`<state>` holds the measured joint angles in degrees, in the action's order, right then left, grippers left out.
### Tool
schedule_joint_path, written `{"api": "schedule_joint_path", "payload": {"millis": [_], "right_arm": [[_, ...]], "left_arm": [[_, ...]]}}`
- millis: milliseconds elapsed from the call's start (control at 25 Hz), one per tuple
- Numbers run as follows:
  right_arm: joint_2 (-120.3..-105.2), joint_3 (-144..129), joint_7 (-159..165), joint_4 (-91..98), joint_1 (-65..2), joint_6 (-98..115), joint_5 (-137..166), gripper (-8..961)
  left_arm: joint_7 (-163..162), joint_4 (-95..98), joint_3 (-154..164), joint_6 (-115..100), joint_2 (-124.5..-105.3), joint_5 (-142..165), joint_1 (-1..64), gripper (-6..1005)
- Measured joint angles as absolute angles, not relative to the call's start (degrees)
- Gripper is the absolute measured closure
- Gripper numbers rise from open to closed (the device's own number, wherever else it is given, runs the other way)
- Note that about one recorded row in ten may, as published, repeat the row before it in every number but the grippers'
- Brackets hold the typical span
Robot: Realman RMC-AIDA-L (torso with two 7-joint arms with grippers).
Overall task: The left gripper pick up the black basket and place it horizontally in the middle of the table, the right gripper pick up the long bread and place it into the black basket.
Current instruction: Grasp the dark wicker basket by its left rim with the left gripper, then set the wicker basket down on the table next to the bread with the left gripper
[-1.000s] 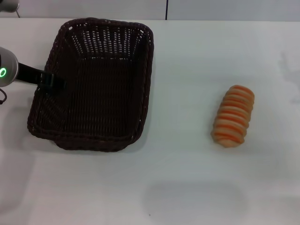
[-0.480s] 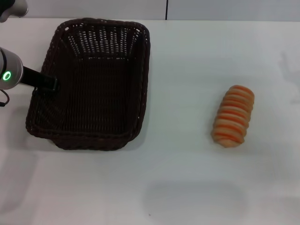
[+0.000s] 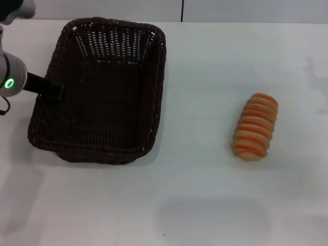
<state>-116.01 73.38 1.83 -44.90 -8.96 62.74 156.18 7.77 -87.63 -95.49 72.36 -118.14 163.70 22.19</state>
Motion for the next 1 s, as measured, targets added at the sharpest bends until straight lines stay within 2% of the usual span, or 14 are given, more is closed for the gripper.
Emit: {"api": "schedule_joint_path", "payload": {"millis": [400, 480, 640, 1000], "right_arm": [[-116.51, 73.8, 1.8, -45.8, -7.7, 62.6, 155.9, 282], [-116.68, 74.1, 1.9, -45.8, -7.6, 62.6, 155.9, 282], [-116.93, 74.5, 1.9, -46.4, -7.1, 61.9, 155.8, 282], [-118.56, 76.8, 1.6, -47.6, -4.9, 59.8, 155.8, 282]], "left_arm": [[18.5, -95.3, -96.3, 63.0, -117.98, 164.1, 17.0, 761], [21.8, -95.5, -97.4, 61.4, -118.0, 163.7, 16.9, 805], [28.7, -96.3, -98.2, 58.0, -118.05, 162.0, 15.9, 811], [52.4, -98.4, -101.0, 56.0, -117.18, 147.3, 13.9, 811]]}}
